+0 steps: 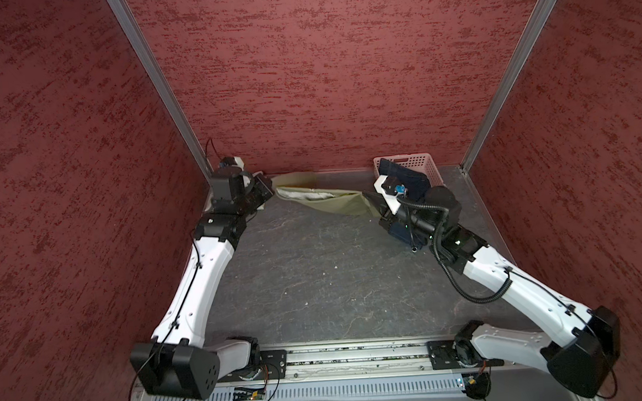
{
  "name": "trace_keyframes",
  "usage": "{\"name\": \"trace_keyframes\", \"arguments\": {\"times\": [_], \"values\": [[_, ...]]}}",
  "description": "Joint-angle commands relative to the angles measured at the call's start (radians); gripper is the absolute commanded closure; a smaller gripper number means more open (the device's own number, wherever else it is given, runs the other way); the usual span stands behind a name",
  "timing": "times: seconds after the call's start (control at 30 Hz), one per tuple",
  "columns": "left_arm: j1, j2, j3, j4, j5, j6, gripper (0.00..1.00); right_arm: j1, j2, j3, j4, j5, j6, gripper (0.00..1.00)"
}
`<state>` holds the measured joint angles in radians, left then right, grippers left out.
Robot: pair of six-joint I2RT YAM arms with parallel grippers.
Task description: Fold and stack the skirts
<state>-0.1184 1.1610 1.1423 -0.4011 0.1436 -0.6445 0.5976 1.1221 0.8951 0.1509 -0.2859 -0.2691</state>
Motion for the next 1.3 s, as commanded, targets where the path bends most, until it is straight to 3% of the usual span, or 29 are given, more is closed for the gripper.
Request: {"name": "trace_keyframes", "arguments": {"times": [0.0, 0.17, 0.27, 0.3, 0.37, 0.4, 0.43, 0.47, 0.57, 0.73, 0.83, 0.97, 1.07, 1.27], "values": [[0.018, -0.146, -0.293, 0.064, -0.082, -0.041, 1.0, 0.073, -0.049, -0.191, 0.112, -0.058, 0.112, 1.0], [0.094, -0.384, -0.597, -0.059, -0.192, -0.048, 1.0, 0.272, 0.004, -0.358, 0.17, -0.001, 0.228, 1.0], [0.158, -0.433, -0.66, -0.109, -0.177, -0.067, 1.0, 0.336, 0.046, -0.369, 0.141, 0.015, 0.263, 0.96], [0.17, -0.442, -0.663, -0.121, -0.179, -0.077, 0.87, 0.341, 0.038, -0.378, 0.147, 0.011, 0.279, 0.89], [0.177, -0.462, -0.651, -0.13, -0.185, -0.083, 0.51, 0.339, -0.003, -0.395, 0.155, 0.033, 0.303, 0.66], [0.177, -0.471, -0.631, -0.134, -0.192, -0.085, 0.38, 0.339, -0.031, -0.401, 0.159, 0.064, 0.313, 0.51], [0.177, -0.477, -0.61, -0.141, -0.207, -0.085, 0.29, 0.332, -0.054, -0.408, 0.163, 0.084, 0.32, 0.36], [0.177, -0.481, -0.589, -0.147, -0.226, -0.086, 0.24, 0.32, -0.069, -0.409, 0.165, 0.101, 0.333, 0.29], [0.177, -0.481, -0.518, -0.146, -0.27, -0.058, 0.11, 0.244, -0.097, -0.423, 0.199, 0.116, 0.436, 0.2], [0.165, -0.347, -0.43, -0.118, -0.229, 0.019, 0.08, 0.095, -0.001, -0.392, 0.148, 0.141, 0.692, 0.19], [0.105, -0.218, -0.385, -0.112, -0.199, 0.081, 0.08, 0.061, 0.072, -0.354, 0.095, 0.166, 0.827, 0.2], [-0.034, -0.02, -0.28, -0.182, -0.261, 0.192, 0.08, 0.054, 0.145, -0.293, -0.03, 0.223, 0.991, 0.21], [-0.096, 0.097, -0.221, -0.249, -0.285, 0.207, 0.08, 0.046, 0.169, -0.269, -0.138, 0.284, 1.11, 0.21], [-0.182, 0.188, -0.213, -0.254, -0.369, 0.209, 0.09, 0.023, 0.175, -0.294, -0.217, 0.335, 1.249, 0.23]]}}
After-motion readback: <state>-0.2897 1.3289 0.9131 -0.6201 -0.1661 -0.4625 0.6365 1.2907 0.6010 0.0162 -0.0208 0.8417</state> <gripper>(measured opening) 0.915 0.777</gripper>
